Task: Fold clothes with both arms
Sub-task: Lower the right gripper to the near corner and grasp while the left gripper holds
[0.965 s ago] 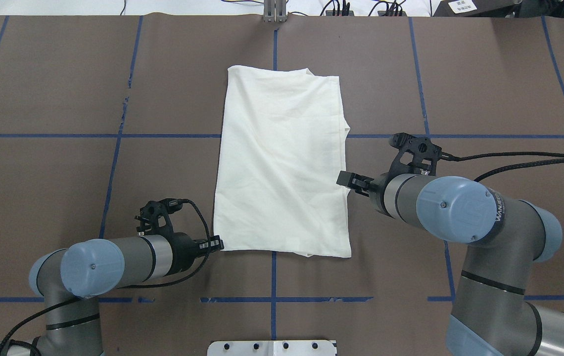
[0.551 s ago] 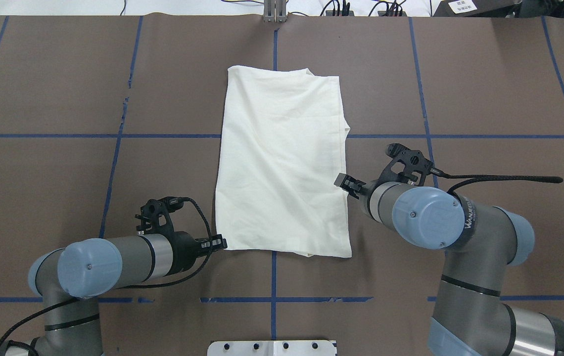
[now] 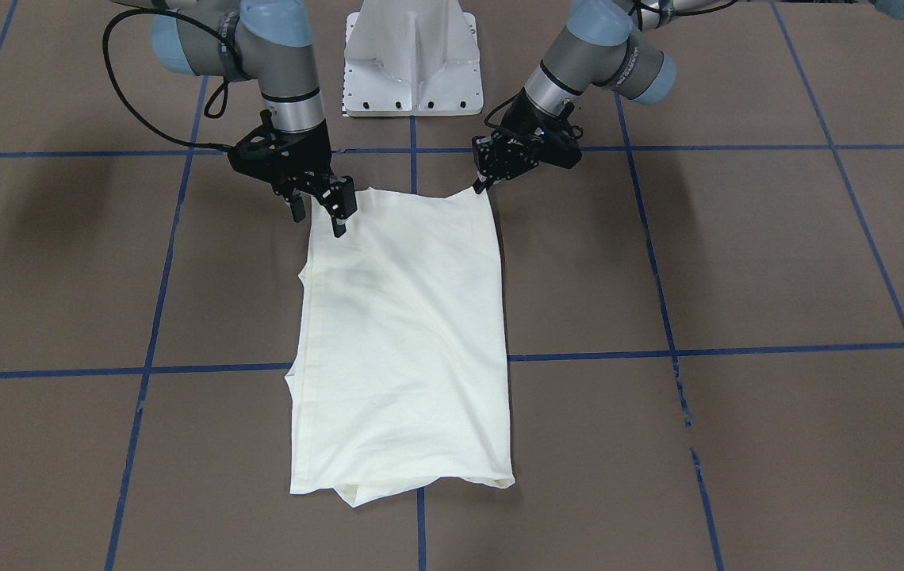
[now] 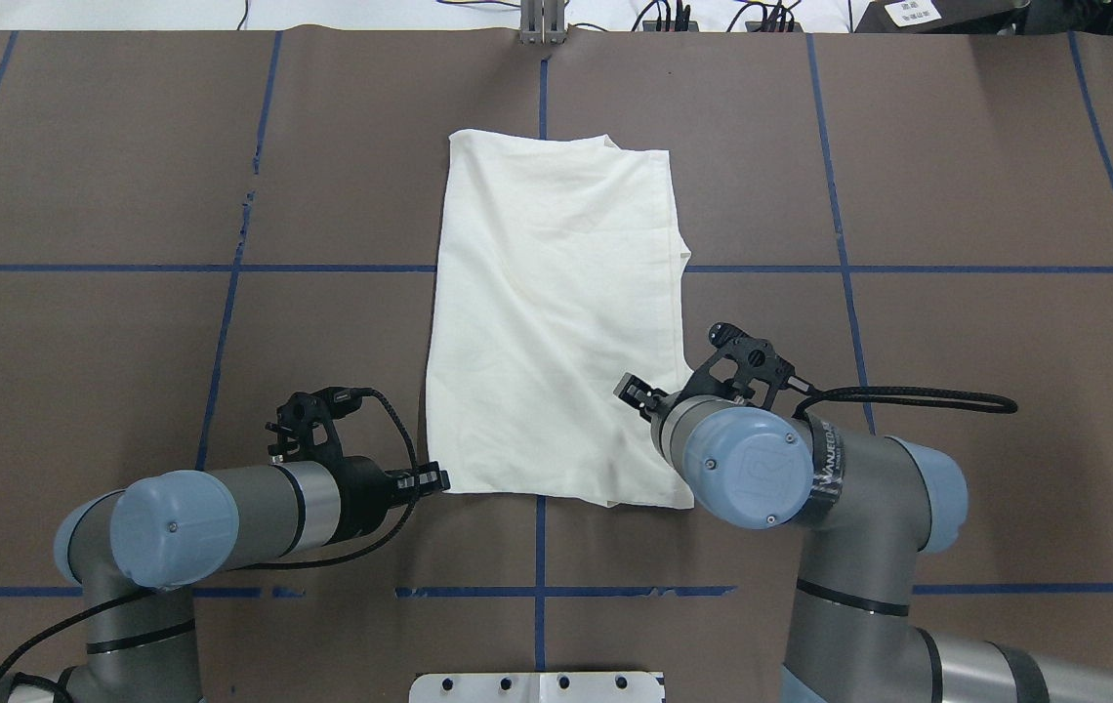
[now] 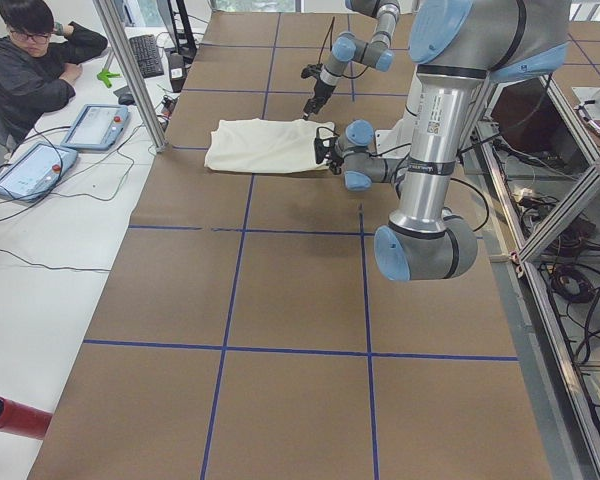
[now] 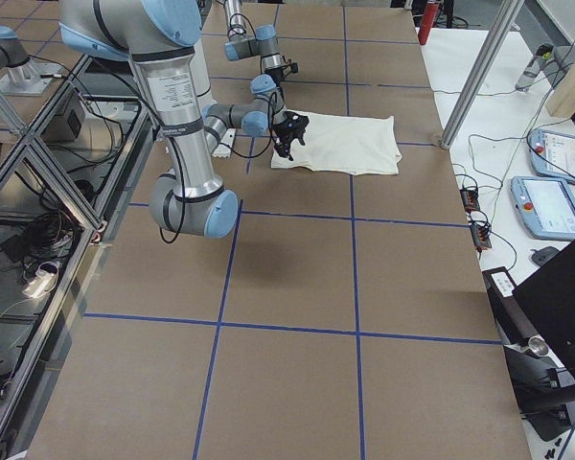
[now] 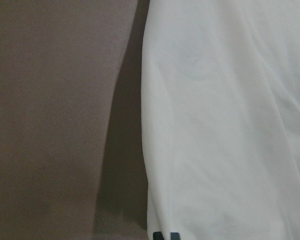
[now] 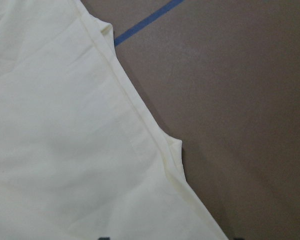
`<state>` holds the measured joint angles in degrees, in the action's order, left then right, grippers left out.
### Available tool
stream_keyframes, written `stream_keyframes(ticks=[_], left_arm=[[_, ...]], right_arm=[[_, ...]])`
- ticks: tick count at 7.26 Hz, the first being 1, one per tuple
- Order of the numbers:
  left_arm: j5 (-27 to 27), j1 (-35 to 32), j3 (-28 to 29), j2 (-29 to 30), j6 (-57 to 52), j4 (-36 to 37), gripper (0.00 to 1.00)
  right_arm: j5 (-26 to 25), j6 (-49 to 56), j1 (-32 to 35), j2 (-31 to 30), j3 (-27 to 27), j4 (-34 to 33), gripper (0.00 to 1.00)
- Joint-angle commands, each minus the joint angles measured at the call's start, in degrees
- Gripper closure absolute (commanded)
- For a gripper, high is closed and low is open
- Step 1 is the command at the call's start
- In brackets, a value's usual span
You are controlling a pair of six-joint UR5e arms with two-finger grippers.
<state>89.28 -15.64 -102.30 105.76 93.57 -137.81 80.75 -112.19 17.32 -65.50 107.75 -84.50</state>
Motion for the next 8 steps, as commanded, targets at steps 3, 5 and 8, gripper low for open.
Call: stream_keyframes(ticks=[3, 5, 8], left_arm=[[-1.03, 0.0, -0.01, -0.38, 0.03, 0.0, 1.0], [-1.65, 0.0, -0.01, -0.47, 0.03, 0.0, 1.0], [-1.91, 0.0, -0.09, -0.56, 0.03, 0.0, 1.0]], right_arm=[[-0.07, -11.18, -4.57, 5.29, -0.53, -8.83, 0.16], [-0.33, -15.23, -5.81, 5.74, -2.18, -9.11, 0.14], [-1.91, -17.88, -5.9, 10.3, -7.54, -8.4, 0.18]])
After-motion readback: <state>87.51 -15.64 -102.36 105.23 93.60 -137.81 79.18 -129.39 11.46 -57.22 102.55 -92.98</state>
